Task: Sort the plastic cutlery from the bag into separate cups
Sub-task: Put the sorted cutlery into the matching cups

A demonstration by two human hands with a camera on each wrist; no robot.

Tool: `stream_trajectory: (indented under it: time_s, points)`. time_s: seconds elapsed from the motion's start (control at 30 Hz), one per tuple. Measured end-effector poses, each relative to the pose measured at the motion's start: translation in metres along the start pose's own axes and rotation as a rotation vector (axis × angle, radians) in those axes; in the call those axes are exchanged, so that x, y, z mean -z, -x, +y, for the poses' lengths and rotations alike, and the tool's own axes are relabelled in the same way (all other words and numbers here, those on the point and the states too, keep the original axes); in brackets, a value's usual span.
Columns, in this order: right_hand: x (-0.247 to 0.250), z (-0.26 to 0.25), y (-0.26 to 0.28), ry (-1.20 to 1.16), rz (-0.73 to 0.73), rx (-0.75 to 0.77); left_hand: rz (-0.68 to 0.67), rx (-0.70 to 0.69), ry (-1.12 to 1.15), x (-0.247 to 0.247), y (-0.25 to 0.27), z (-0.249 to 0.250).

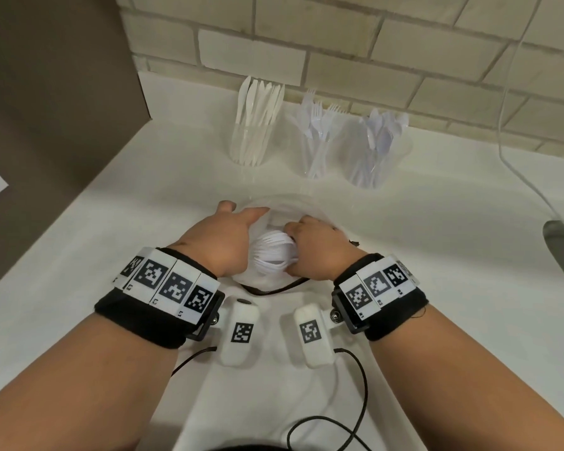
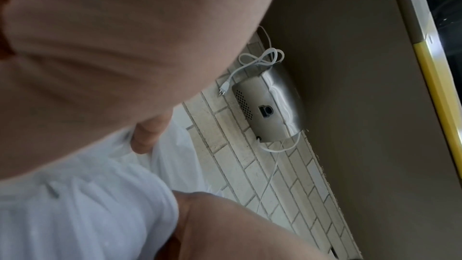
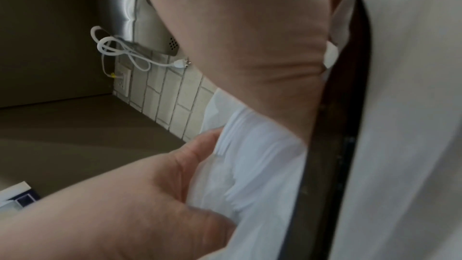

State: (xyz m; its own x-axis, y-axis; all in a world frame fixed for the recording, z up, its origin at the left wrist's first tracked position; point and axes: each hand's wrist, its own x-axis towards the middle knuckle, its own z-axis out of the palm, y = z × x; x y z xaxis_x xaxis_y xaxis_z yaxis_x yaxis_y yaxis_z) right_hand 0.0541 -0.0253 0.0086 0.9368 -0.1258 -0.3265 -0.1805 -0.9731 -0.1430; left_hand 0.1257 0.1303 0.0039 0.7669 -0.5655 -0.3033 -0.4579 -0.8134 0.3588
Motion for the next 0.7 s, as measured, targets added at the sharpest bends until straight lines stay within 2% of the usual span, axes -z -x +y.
stream_trajectory:
  time_s: [0.4,0.5,0.6,0.7]
  points:
    - [0.013,0.012,0.005,-0.318,0.161,0.091,-0.082,-0.047,-0.019,0.005,0.007,0.003]
    - [0.017,0.015,0.007,-0.375,0.147,0.109,-0.091,-0.061,-0.02,0.005,0.009,0.004]
    - [0.017,0.017,0.008,-0.319,0.08,0.123,-0.074,-0.057,0.0,0.004,0.008,0.004]
    - [0.008,0.012,0.006,-0.145,0.027,0.134,-0.062,-0.05,0.031,0.004,0.006,0.004]
